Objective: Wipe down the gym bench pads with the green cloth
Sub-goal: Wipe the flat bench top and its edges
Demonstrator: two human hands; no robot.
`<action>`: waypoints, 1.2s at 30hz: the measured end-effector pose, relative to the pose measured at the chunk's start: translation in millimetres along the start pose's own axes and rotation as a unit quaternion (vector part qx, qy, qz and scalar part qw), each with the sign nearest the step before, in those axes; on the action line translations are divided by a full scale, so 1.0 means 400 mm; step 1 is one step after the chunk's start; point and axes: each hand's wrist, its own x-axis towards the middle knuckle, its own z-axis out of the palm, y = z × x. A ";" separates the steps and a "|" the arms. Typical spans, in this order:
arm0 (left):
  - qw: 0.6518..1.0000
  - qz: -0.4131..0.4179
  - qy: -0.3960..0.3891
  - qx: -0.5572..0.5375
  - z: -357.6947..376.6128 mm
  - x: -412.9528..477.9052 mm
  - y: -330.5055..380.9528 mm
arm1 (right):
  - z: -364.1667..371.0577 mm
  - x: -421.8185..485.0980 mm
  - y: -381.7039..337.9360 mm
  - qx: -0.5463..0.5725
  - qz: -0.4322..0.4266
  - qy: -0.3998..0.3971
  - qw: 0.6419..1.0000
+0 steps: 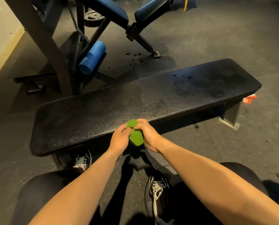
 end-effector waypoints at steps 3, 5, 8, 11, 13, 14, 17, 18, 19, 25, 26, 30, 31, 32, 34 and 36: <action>0.997 -0.033 0.050 0.050 -0.005 0.013 -0.014 | 0.029 -0.006 -0.002 -0.013 -0.024 -0.041 0.999; 0.991 -0.009 0.055 0.119 -0.009 0.025 -0.032 | 0.030 -0.008 0.001 -0.099 -0.043 -0.041 0.993; 0.962 0.094 0.037 0.253 -0.014 0.042 -0.050 | 0.006 0.012 0.009 -0.130 -0.035 0.031 0.990; 0.934 0.063 -0.024 0.350 -0.010 0.069 -0.056 | -0.044 0.048 0.004 -0.108 -0.055 0.203 0.972; 0.911 0.036 -0.069 0.406 -0.010 0.094 -0.056 | -0.086 0.078 -0.008 -0.092 -0.077 0.336 0.934; 0.897 0.034 -0.081 0.433 -0.008 0.100 -0.053 | -0.109 0.091 -0.013 -0.085 -0.078 0.381 0.917; 0.866 0.030 -0.088 0.491 -0.001 0.113 -0.071 | -0.145 0.118 -0.015 -0.106 -0.051 0.439 0.891; 0.863 0.030 -0.083 0.498 -0.001 0.114 -0.080 | -0.145 0.124 -0.009 -0.146 -0.037 0.436 0.887; 0.861 0.036 -0.076 0.501 0.001 0.117 -0.088 | -0.138 0.127 -0.004 -0.176 -0.028 0.428 0.886; 0.859 0.047 -0.059 0.506 0.011 0.109 -0.093 | -0.009 0.128 0.046 -0.135 -0.055 0.374 0.916; 0.860 0.042 -0.057 0.505 0.015 0.108 -0.088 | 0.007 0.124 0.058 -0.112 -0.061 0.357 0.925; 0.867 0.015 -0.065 0.494 0.028 0.110 -0.057 | 0.041 0.111 0.104 -0.134 -0.064 0.245 0.958; 0.867 0.013 -0.067 0.494 0.029 0.109 -0.051 | 0.042 0.111 0.112 -0.125 -0.064 0.238 0.961; 0.867 0.012 -0.070 0.493 0.030 0.108 -0.047 | 0.037 0.113 0.115 -0.115 -0.065 0.250 0.959; 0.869 0.004 -0.071 0.489 0.031 0.106 -0.044 | 0.009 0.121 0.109 -0.078 -0.063 0.319 0.943; 0.869 0.000 -0.065 0.490 0.036 0.101 -0.046 | -0.052 0.134 0.093 -0.032 -0.036 0.400 0.915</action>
